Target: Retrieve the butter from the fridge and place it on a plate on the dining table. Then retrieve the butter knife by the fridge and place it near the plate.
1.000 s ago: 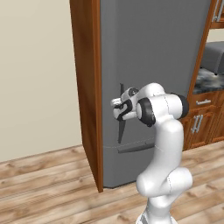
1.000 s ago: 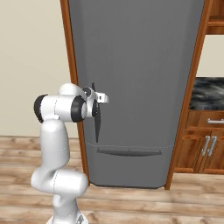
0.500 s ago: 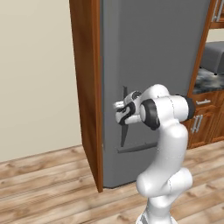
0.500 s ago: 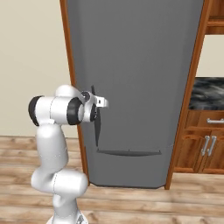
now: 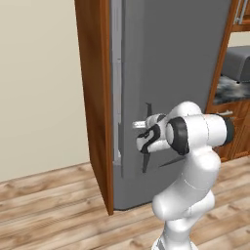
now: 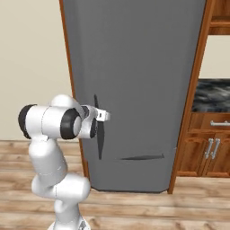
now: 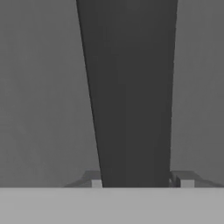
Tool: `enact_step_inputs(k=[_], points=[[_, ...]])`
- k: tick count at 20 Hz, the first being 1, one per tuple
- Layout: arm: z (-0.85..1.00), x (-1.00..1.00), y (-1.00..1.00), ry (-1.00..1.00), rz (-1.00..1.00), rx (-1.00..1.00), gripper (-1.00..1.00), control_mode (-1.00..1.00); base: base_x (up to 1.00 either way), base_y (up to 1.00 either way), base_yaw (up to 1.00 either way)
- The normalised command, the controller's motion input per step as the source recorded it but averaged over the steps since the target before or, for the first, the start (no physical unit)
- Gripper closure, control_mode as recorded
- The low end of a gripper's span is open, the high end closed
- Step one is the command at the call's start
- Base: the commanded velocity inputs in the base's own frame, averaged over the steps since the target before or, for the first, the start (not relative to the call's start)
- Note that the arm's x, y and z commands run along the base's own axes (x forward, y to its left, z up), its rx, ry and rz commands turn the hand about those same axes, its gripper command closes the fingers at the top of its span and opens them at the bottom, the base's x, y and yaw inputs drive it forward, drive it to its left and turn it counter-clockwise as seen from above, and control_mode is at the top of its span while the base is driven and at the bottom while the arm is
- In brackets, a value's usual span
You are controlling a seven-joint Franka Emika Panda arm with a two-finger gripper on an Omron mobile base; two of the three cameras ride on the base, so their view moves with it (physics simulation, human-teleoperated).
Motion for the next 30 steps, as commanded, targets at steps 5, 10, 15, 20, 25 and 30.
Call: enact_step_inputs(k=[5,10,15,20,25,30], points=[[0.01,-0.59,-0.97,-0.05,0.30,0.16,1.00,-1.00,0.00,0.00,0.00],[0.03,-0.34,-1.00,-0.01,0.30,0.19,1.00,-1.00,0.00,0.00,0.00],[0.36,-0.40,-1.00,0.00,0.21,0.08,1.00,-1.00,0.00,0.00,0.00],[0.39,-0.53,-1.00,0.00,0.16,0.04,1.00,-1.00,0.00,0.00,0.00],[0.32,-0.87,-0.76,-0.09,0.17,0.14,1.00,-1.00,0.00,0.00,0.00],[0.28,-0.49,-0.96,-0.08,0.27,0.19,1.00,-1.00,0.00,0.00,0.00]])
